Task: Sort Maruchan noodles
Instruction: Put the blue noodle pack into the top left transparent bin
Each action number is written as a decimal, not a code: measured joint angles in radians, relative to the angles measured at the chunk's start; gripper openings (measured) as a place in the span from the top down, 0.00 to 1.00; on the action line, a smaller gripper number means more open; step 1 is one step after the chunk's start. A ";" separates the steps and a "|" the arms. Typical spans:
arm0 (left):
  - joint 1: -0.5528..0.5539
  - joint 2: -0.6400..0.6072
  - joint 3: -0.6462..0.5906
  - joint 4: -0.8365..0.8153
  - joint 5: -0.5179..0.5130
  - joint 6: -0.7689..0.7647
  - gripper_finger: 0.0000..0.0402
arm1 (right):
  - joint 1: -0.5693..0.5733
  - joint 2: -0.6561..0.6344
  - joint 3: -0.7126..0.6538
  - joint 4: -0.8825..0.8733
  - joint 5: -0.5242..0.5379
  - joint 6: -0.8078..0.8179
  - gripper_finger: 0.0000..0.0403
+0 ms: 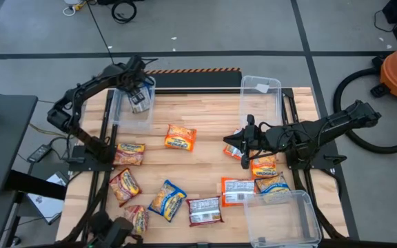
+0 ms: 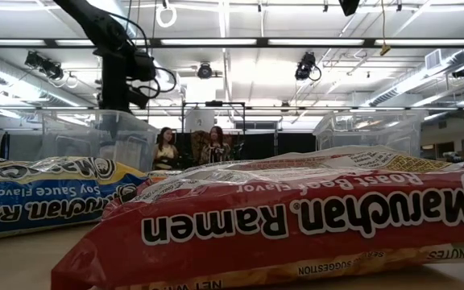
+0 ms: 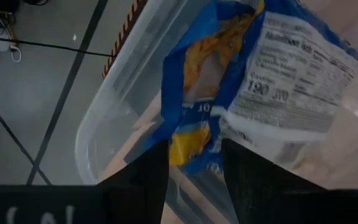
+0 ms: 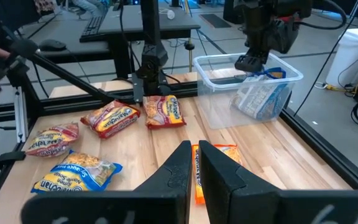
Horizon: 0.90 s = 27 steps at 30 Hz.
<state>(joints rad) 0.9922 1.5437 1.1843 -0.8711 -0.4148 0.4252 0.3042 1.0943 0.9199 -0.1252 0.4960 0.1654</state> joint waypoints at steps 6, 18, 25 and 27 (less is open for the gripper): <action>-0.058 -0.044 0.000 -0.088 0.230 -0.012 0.62 | 0.000 0.000 0.000 0.000 0.000 0.000 0.91; 0.013 0.059 0.000 -0.117 0.431 -0.190 0.75 | 0.000 0.000 0.000 0.000 -0.002 0.018 0.91; 0.031 0.093 0.000 -0.132 0.427 -0.336 0.90 | 0.000 0.000 0.000 -0.001 -0.023 0.018 0.91; 0.027 0.093 0.000 -0.133 0.430 -0.370 0.95 | 0.000 0.000 0.000 -0.001 -0.022 0.018 0.91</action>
<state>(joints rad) 1.0191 1.6367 1.1847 -1.0037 0.0152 0.0549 0.3038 1.0943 0.9199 -0.1257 0.4736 0.1830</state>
